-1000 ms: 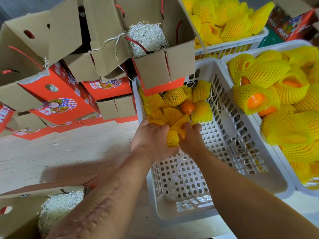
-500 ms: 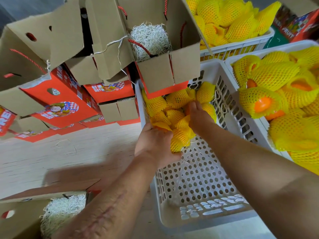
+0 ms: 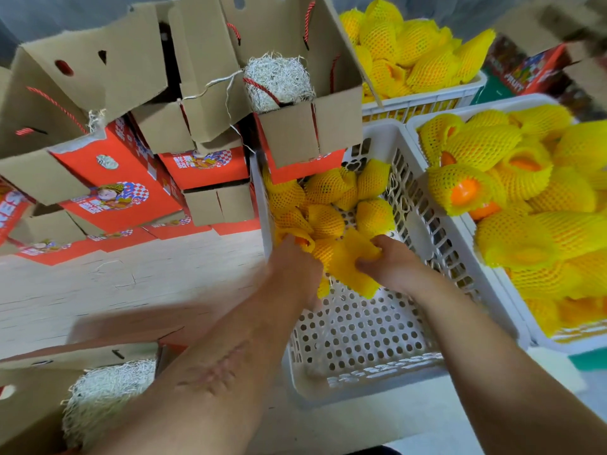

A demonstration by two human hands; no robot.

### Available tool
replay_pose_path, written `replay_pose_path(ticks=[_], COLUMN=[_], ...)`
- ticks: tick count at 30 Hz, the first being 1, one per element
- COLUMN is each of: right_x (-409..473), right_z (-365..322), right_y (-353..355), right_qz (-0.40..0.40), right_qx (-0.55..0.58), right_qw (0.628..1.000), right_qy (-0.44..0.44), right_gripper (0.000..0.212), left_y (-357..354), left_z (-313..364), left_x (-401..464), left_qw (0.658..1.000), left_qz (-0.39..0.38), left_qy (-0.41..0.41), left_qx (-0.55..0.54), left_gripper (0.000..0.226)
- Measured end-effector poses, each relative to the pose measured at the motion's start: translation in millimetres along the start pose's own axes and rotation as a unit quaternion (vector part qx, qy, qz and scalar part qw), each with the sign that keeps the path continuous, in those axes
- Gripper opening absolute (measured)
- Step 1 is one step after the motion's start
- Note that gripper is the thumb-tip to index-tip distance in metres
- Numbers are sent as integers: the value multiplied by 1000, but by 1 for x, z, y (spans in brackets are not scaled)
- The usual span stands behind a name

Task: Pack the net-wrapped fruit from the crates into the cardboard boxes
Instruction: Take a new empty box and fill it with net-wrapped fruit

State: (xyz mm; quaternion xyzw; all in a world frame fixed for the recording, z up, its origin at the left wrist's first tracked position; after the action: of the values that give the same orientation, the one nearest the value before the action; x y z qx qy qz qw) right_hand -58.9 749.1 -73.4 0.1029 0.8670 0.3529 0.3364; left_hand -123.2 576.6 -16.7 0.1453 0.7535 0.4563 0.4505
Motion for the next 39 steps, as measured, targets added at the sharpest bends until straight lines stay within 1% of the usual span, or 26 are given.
replay_pose_path(ticks=[3,5,7,8,9,11,12,13,14,16,18,19,21,22,24,25,26,27,28,30,31,34,35,37,38,39], right_x=[-26,-34,-36,-35,-35,-35,-37,-42,-47,-62,-76,-80,-83,-84,-84,-85,-88,-89,-89,-87,-87,-91,-94,-98,-103,-107], right_z=[12,15,9,5,1,-6,-10,-16,-23,-39,-52,-52,-49,-45,-37,-38,-41,-42,-43,-40,-40,-47,-49,-49,-51,-54], right_y=[-13,-27,-33,-32,-30,-29,-29,-30,-33,-39,-43,-43,-39,-36,-32,-32,-33,-35,-36,-37,-37,-33,-32,-29,-28,-27], right_qz=[14,-1,-5,-5,-9,-39,-60,-82,-102,-140,-149,-134,-84,-55,-14,-18,-38,-58,-67,-45,-15,121,177,297,341,370], right_qx=[159,296,332,339,358,409,425,435,446,463,484,506,555,549,490,477,492,514,530,514,487,335,280,203,173,143], right_qw=[987,953,941,939,933,910,902,896,889,874,858,849,826,833,869,874,864,850,841,854,869,916,921,906,893,881], right_qy=[-26,-60,-61,-52,-46,-57,-56,-43,-20,47,85,77,48,45,67,90,104,103,91,70,84,183,203,223,237,258], right_gripper=[31,21,16,17,20,28,33,35,37,37,39,40,35,29,21,15,6,12,27,53,54,42,52,85,89,82], left_y=[-11,-20,-24,-22,-19,-17,-16,-16,-18,-20,-21,-21,-20,-19,-18,-18,-18,-19,-20,-24,-26,-28,-28,-28,-29,-30], left_z=[12,22,30,31,30,26,28,30,32,29,21,19,17,17,19,20,20,19,18,17,17,21,21,17,15,12], left_x=[1,2,3,3,2,-5,-9,-13,-18,-29,-40,-47,-58,-63,-70,-72,-75,-77,-80,-83,-84,-83,-82,-81,-81,-80], left_qw=[997,994,979,950,896,741,675,629,599,562,521,504,500,502,505,505,496,475,450,418,418,420,408,365,338,313], left_qz=[-50,-75,-35,14,62,102,94,87,95,152,225,251,287,297,293,287,277,265,249,211,197,186,188,192,192,191], left_qy=[23,32,38,42,55,84,80,68,57,55,65,61,58,59,51,43,35,25,15,-7,-16,-25,-25,-17,-11,-7], left_qx=[-49,-78,-200,-310,-437,-658,-727,-770,-793,-811,-821,-824,-815,-810,-810,-813,-822,-839,-857,-884,-887,-888,-893,-911,-921,-930], left_gripper=[92,100,91,79,65,48,44,43,47,63,63,56,41,36,31,31,31,32,34,42,46,51,51,54,58,62])
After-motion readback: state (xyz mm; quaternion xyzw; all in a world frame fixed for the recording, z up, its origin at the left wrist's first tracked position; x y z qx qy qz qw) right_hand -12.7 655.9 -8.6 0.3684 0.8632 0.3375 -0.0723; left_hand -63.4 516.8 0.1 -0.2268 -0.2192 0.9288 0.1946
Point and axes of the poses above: each hand's wrist, its own x-axis towards the middle knuckle, its own y-axis out of the back of the hand, z = x × y, the point moved 5 cm from there along x, towards the middle knuckle, and after that the axes turned 5 degrees about -x, right-handed, at the moved point
